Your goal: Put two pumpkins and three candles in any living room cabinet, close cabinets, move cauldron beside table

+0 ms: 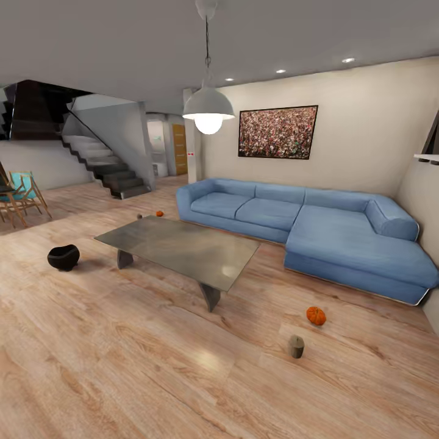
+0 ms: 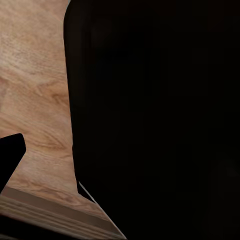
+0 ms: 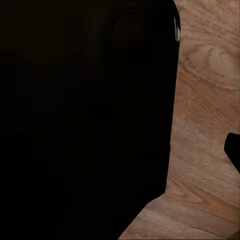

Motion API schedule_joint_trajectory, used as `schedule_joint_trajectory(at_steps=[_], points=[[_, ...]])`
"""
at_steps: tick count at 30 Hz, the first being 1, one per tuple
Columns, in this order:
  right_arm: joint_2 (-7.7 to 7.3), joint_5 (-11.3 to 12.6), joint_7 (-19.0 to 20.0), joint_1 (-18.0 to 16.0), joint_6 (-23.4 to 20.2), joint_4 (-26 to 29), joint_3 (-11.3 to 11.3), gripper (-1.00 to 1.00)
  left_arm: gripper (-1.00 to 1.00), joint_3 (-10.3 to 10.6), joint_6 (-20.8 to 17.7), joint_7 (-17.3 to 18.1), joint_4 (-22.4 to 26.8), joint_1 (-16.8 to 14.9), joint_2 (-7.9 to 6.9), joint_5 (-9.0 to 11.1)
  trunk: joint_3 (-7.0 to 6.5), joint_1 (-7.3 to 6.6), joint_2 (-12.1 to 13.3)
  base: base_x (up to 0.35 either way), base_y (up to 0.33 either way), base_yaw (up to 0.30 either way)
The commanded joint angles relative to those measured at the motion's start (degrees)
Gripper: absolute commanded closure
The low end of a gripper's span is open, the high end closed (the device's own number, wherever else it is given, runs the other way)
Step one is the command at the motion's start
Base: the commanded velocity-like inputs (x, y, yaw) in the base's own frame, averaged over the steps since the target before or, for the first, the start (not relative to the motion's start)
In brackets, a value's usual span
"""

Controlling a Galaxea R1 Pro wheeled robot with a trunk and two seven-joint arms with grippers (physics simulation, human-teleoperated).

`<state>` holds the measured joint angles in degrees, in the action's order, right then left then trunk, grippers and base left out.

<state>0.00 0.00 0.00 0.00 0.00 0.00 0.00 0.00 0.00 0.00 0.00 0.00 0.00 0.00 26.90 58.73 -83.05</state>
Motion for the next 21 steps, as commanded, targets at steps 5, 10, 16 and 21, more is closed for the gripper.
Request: schedule_joint_trajectory(at_steps=[5, 10, 16, 21], points=[[0.12, 0.2, -0.3, -0.1, -0.4, 0.0, 0.1, -1.00, -1.00, -0.1, 1.0, 0.3, 0.6, -0.6, -0.37, -0.1, 0.03, 0.00, 0.0, 0.000, 0.000, 0.000], [0.12, 0.2, -0.3, -0.1, -0.4, 0.0, 0.1, -1.00, -1.00, -0.1, 1.0, 0.3, 0.6, -0.6, -0.37, -0.1, 0.03, 0.00, 0.0, 0.000, 0.000, 0.000], [0.12, 0.2, -0.3, -0.1, -0.4, 0.0, 0.1, -1.00, -1.00, -0.1, 1.0, 0.3, 0.6, -0.6, -0.37, -0.1, 0.03, 0.00, 0.0, 0.000, 0.000, 0.000], [0.31, 0.0, -0.1, -0.1, -0.5, 0.1, 0.1, -1.00, -1.00, 0.1, 1.4, 0.2, 0.7, -0.6, -0.32, -0.1, 0.07, 0.00, 0.0, 0.021, -0.019, 0.000]])
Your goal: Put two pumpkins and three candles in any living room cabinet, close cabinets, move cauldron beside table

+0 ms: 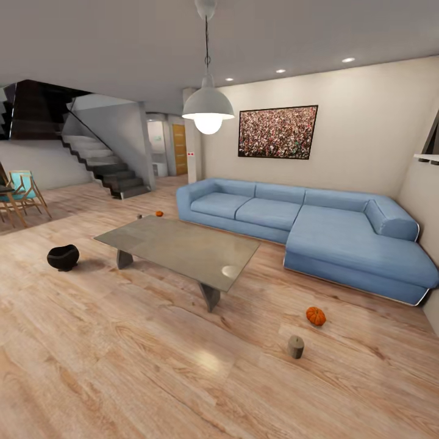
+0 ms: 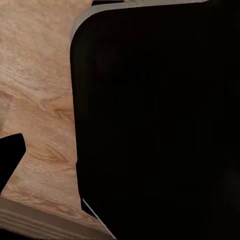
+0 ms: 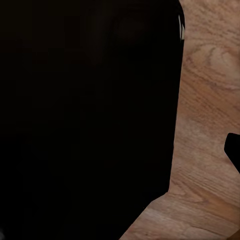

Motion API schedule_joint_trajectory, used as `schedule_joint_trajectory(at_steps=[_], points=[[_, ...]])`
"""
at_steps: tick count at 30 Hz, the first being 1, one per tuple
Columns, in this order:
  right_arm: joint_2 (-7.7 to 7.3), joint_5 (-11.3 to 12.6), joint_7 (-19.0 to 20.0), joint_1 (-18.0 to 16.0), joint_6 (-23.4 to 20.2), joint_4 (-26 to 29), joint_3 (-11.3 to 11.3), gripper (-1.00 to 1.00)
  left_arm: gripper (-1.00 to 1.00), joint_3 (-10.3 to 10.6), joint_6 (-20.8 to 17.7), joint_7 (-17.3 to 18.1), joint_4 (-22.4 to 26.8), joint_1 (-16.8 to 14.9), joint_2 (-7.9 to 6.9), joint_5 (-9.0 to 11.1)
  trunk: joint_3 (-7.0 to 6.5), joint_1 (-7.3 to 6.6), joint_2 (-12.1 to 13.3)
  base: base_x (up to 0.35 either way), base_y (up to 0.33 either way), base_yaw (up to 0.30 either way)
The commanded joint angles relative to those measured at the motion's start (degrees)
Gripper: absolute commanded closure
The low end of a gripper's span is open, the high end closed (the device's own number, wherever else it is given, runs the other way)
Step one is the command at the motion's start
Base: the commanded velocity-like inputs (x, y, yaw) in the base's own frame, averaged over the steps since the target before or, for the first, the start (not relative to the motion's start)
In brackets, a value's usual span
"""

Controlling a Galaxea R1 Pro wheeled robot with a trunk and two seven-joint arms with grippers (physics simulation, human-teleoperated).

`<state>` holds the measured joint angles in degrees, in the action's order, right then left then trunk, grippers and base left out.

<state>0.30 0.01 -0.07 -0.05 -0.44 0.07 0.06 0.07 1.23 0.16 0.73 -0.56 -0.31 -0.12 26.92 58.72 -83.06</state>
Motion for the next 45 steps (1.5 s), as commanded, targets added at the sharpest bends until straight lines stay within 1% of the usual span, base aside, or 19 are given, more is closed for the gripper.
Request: schedule_joint_trajectory(at_steps=[1, 4, 9, 13, 22, 30, 38, 45], points=[[0.07, 0.0, 0.0, 0.0, 0.0, 0.1, 0.0, -1.00, -1.00, 0.1, 0.5, 0.0, 0.0, 0.0, 0.00, 0.0, 0.08, 0.01, 0.0, 0.128, -0.116, 0.000], [0.18, -0.2, 0.2, 0.0, 0.0, 0.1, 0.0, -1.00, -1.00, 0.1, 1.3, -0.1, 0.1, 0.0, 0.03, 0.0, 0.14, 0.01, 0.0, 0.178, -0.161, 0.000], [0.31, -0.3, 0.3, 0.0, -0.1, 0.0, -0.2, -1.00, -1.00, 0.2, 1.5, -0.1, 0.2, 0.0, 0.04, -0.1, 0.17, 0.01, 0.0, 0.208, -0.188, 0.011], [0.50, -0.4, 0.3, 0.0, -0.1, 0.0, -0.3, -1.00, -1.00, 0.2, 1.6, -0.1, 0.2, 0.0, 0.04, -0.1, 0.20, 0.01, 0.0, 0.218, -0.197, 0.167], [0.97, -0.6, 0.3, 0.0, -0.1, 0.0, -0.4, -1.00, -1.00, 0.2, 1.7, -0.1, 0.2, 0.0, 0.05, -0.1, 0.37, 0.01, 0.0, 0.119, -0.118, 0.256], [1.06, -0.5, 0.2, 0.0, -0.1, 0.0, -0.3, -1.00, -1.00, 0.2, 2.4, -0.1, 0.2, 0.0, 0.12, 0.0, 0.57, 0.01, 0.0, 0.011, -0.012, 0.277], [1.82, -0.5, 0.2, 0.0, -0.1, 0.0, -0.3, -1.00, -1.00, 0.2, 2.8, -0.1, 0.2, 0.0, 0.13, 0.0, 0.78, 0.01, 0.0, 0.001, -0.001, 0.279], [2.00, -0.5, 0.2, 0.0, -0.1, 0.3, -0.3, -1.00, -1.00, 0.2, 2.9, -0.1, 0.2, 0.0, 0.13, 0.0, 0.98, 0.01, 0.0, 0.052, 0.000, 0.279]])
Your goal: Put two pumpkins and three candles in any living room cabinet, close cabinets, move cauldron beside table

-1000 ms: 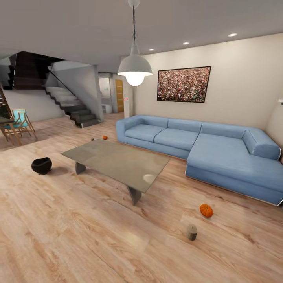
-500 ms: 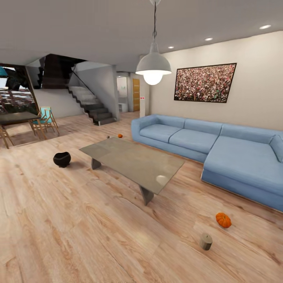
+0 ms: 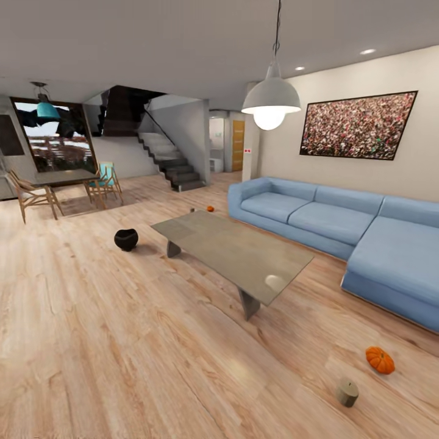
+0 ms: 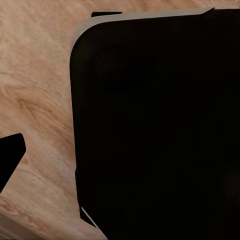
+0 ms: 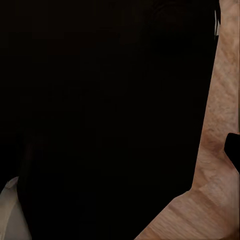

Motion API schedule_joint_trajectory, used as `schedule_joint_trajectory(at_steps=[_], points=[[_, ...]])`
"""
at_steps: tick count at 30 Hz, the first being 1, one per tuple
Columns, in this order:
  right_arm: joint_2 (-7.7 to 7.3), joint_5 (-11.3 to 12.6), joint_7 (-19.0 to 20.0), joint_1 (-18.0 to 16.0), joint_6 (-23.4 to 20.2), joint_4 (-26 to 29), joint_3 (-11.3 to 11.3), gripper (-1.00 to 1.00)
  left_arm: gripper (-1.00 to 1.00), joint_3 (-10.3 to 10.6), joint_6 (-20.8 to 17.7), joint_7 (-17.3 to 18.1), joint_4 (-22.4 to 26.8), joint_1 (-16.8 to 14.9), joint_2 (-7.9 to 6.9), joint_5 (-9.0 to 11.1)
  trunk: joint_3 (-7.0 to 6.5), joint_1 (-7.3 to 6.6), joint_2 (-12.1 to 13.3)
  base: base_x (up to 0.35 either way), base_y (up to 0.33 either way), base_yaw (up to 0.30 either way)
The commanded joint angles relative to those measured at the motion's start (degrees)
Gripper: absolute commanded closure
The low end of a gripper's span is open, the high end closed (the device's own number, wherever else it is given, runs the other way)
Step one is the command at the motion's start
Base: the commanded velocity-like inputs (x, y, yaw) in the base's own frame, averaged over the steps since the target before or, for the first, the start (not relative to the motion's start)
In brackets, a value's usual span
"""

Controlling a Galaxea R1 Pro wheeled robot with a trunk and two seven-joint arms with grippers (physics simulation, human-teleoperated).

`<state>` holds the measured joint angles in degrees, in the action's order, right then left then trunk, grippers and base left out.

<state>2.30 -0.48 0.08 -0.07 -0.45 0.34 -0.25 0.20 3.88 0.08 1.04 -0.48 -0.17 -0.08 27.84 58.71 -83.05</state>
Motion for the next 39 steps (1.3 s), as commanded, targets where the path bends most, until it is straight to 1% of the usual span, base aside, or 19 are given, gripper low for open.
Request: schedule_joint_trajectory(at_steps=[1, 24, 39], points=[[0.05, 0.0, 0.0, 0.0, 0.0, 0.2, 0.0, -1.00, -1.00, 0.0, 0.2, 0.0, -0.1, 0.0, 0.00, 0.0, 0.09, 0.01, 0.0, 0.190, 0.000, 0.279], [0.17, -0.2, 0.0, 0.0, 0.0, 0.5, -0.1, -1.00, -1.00, -0.2, 1.6, 0.0, -0.1, 0.0, 0.00, 0.0, 1.02, 0.01, 0.0, 0.318, 0.000, 0.273], [0.16, -0.3, 0.0, 0.0, 0.0, 0.5, -0.3, -1.00, -1.00, -0.3, 1.8, 0.0, -0.1, 0.0, 0.00, 0.0, 1.73, 0.01, 0.0, 0.337, 0.000, 0.269]])
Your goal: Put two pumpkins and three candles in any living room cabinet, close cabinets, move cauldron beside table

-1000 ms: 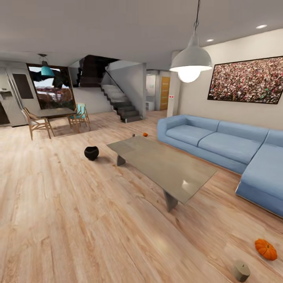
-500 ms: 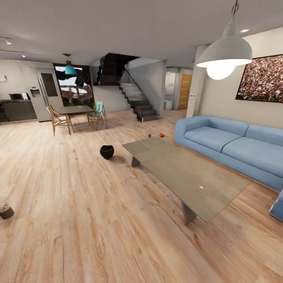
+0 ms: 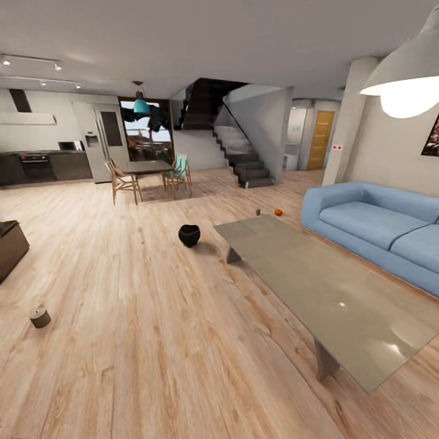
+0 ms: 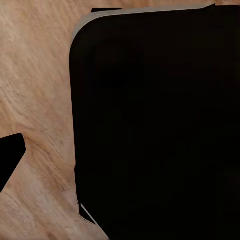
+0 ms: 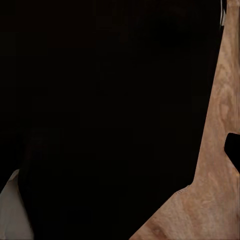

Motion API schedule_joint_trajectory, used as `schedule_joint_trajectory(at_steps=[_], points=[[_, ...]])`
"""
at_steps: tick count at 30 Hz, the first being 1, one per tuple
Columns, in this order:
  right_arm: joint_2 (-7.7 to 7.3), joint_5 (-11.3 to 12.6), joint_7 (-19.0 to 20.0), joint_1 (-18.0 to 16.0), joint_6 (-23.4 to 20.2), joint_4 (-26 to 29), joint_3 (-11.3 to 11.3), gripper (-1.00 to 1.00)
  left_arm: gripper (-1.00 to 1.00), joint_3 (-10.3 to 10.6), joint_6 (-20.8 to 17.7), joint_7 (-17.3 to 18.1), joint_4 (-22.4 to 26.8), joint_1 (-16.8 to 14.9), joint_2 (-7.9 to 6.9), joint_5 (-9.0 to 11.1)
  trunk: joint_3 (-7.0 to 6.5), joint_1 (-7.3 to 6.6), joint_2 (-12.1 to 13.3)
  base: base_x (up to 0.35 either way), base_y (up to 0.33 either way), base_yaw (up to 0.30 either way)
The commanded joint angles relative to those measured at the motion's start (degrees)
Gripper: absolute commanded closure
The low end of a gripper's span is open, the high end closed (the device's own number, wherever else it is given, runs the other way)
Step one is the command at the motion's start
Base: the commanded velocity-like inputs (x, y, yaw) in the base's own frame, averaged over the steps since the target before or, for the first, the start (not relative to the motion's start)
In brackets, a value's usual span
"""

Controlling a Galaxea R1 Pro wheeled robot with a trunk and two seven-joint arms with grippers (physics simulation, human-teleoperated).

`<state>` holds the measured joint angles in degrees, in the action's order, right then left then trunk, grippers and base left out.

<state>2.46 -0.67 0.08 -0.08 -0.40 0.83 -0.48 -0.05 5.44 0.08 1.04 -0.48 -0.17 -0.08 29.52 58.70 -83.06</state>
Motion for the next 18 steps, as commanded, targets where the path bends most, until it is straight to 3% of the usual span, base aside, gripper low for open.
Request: schedule_joint_trajectory(at_steps=[1, 18], points=[[0.00, -0.1, 0.0, 0.0, 0.0, 0.0, 0.0, -1.00, -1.00, 0.0, 0.2, 0.0, -0.1, 0.0, 0.00, 0.0, 0.10, 0.03, 0.0, 0.337, 0.000, 0.269], [-0.08, -0.1, 0.0, 0.0, 0.0, 0.0, 0.0, -1.00, -1.00, 0.2, 0.4, 0.0, 0.1, 0.0, -0.07, 0.0, 0.95, 0.03, 0.0, 0.337, 0.000, 0.261]])
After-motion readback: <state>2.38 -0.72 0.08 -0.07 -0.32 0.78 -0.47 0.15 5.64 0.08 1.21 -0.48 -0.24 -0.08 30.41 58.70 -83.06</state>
